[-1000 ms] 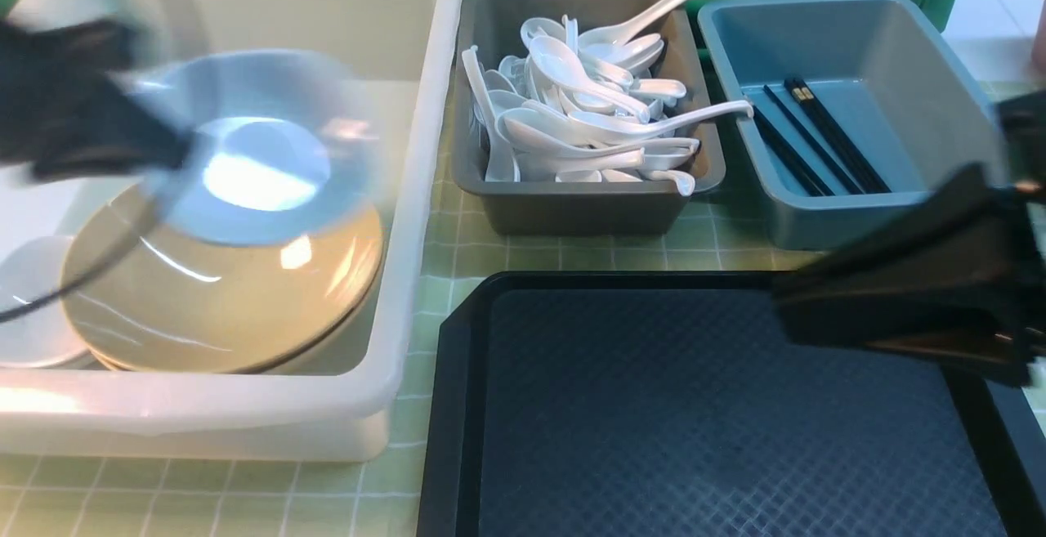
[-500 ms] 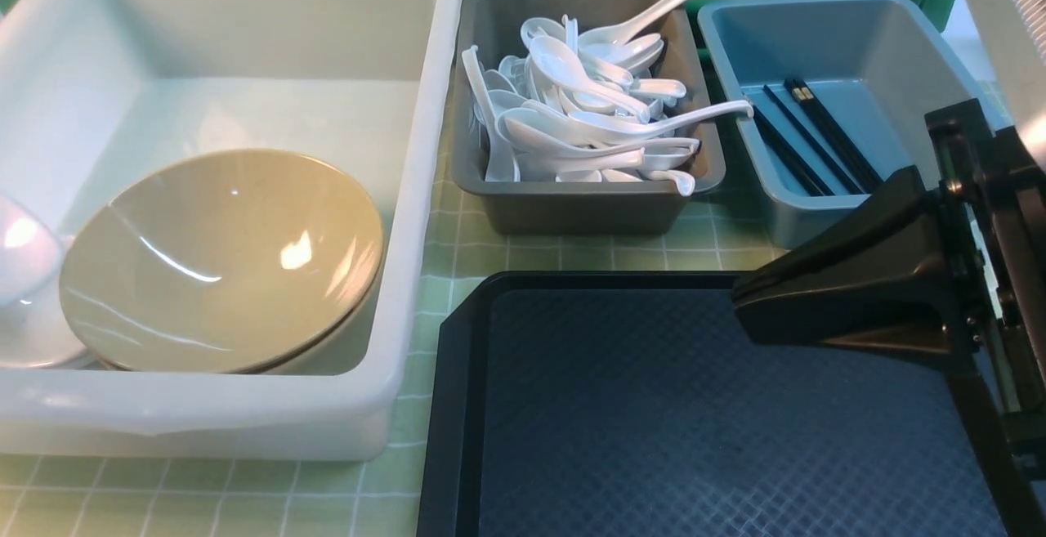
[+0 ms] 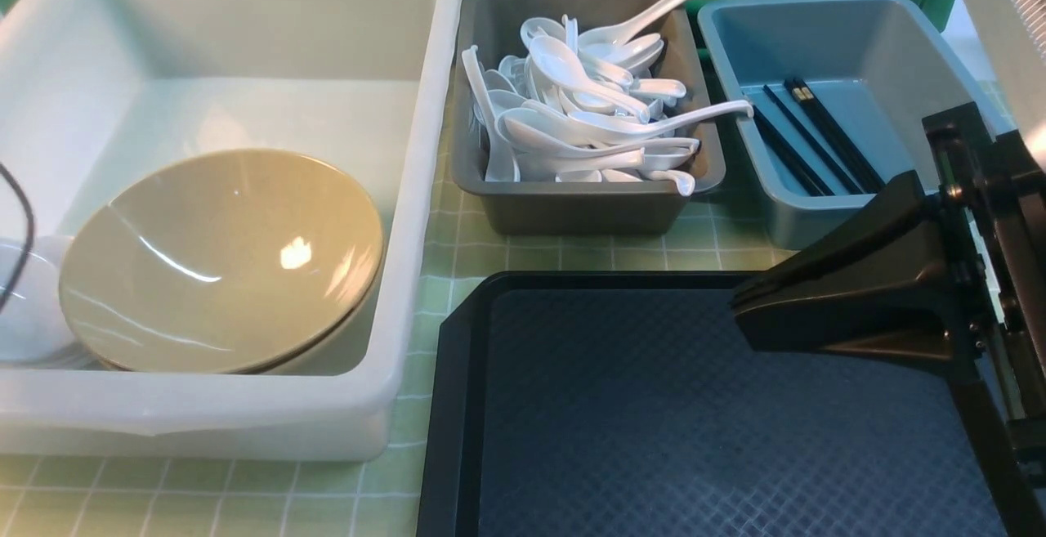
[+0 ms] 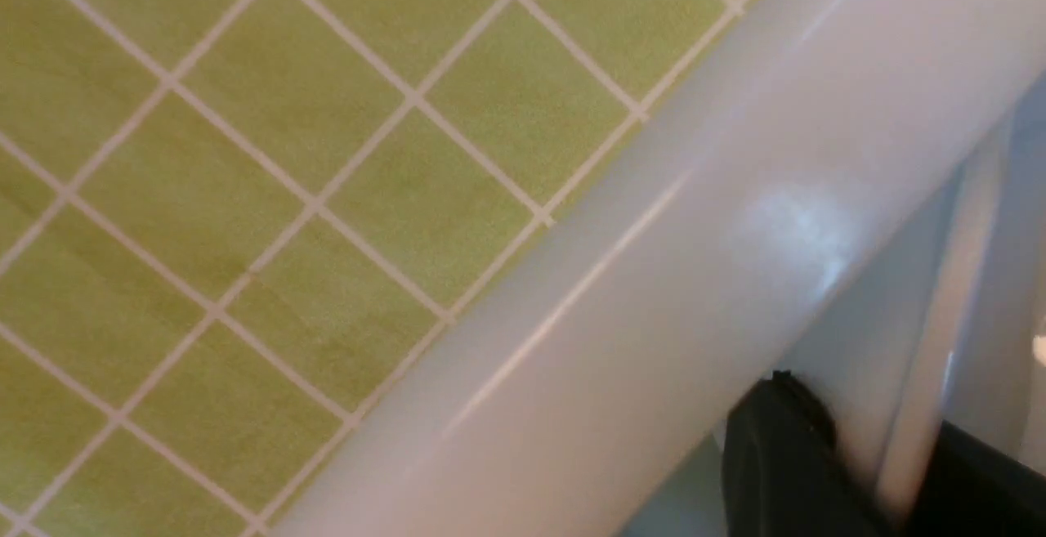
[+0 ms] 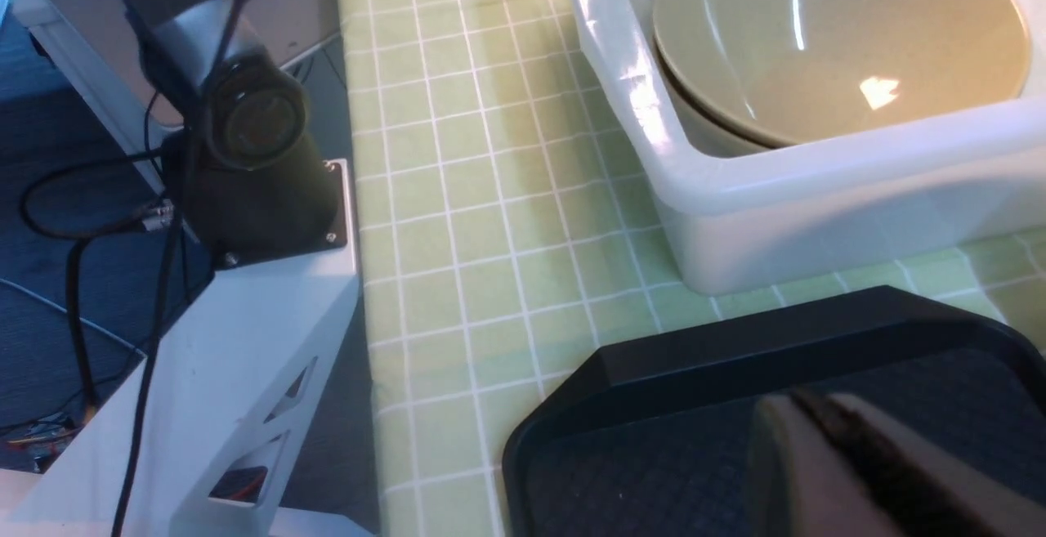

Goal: On green table put chopsticks spoon bowls plates into blue grey white boxes.
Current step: 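Place the white bowl into the white bin with the other dishes with the left gripper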

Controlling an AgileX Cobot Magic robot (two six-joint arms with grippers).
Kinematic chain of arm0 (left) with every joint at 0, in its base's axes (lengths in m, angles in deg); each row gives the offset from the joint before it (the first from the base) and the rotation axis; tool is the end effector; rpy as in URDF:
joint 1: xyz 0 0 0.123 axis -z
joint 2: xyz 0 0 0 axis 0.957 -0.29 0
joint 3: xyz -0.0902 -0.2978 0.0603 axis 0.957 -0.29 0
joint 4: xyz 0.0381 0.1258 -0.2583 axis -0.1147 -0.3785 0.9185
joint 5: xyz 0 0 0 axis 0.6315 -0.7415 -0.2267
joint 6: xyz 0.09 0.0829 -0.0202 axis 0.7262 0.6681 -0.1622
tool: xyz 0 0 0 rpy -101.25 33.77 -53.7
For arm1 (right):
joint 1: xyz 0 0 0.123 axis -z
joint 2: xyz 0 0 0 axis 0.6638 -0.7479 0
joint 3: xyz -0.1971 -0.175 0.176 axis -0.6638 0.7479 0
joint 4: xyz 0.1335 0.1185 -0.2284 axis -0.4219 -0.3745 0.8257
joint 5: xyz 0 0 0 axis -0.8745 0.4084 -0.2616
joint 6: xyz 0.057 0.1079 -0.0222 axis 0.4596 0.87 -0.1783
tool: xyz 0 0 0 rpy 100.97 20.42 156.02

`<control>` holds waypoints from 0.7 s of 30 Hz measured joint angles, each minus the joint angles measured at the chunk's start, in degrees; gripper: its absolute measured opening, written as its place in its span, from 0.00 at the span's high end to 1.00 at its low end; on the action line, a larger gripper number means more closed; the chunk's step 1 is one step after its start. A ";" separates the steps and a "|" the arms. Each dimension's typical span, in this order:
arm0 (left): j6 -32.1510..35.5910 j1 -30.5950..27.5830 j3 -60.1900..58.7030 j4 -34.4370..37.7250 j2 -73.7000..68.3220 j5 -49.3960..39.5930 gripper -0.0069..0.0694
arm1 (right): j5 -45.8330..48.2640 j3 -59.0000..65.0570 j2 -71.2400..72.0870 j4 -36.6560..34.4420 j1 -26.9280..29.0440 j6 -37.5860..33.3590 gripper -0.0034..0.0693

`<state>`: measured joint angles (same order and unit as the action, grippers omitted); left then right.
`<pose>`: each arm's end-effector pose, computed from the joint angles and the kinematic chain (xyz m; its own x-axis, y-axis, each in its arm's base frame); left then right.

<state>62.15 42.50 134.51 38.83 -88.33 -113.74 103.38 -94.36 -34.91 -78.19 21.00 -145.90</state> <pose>0.3167 0.1800 0.2332 -0.7341 -0.6201 -0.2767 -0.6207 0.7781 -0.0967 0.2034 0.1605 0.3959 -0.1949 -0.4418 -0.8757 -0.9192 0.3937 0.0059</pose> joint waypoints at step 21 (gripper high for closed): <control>-5.45 3.05 11.04 -5.84 0.67 -16.31 0.07 | -8.12 0.00 -0.07 6.78 0.00 5.91 0.89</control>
<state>56.71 45.55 145.55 32.99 -87.66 -130.05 95.25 -94.36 -34.98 -71.41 21.00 -139.99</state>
